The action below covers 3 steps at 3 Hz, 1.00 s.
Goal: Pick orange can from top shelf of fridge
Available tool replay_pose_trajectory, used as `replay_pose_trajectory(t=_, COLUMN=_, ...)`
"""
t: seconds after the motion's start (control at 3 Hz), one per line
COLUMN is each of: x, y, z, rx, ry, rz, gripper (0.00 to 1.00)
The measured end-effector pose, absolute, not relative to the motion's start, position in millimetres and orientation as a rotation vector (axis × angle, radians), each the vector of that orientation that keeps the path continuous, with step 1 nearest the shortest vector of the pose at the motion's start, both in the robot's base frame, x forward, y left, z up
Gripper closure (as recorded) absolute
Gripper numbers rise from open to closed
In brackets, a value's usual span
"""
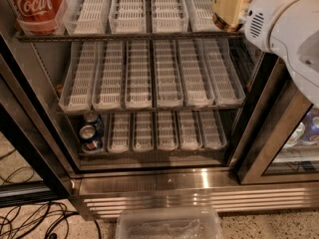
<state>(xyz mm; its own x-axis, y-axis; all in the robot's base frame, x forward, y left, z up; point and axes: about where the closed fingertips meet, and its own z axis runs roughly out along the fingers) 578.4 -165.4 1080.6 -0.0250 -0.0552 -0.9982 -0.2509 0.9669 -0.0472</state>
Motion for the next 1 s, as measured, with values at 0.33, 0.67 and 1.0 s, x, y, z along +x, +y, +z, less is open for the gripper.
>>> replay_pose_trajectory(t=0.33, x=578.4, y=-165.4, z=1080.8, rx=-0.24, ry=1.593, rz=0.159, gripper=1.0)
replay_pose_trajectory(t=0.67, x=578.3, y=-165.4, z=1085.0, rx=-0.241, ry=1.593, rz=0.159, gripper=1.0)
replay_pose_trajectory(t=1.0, x=576.4, y=-160.0, z=1079.0, rx=-0.268, ry=1.607, rz=0.162, gripper=1.0)
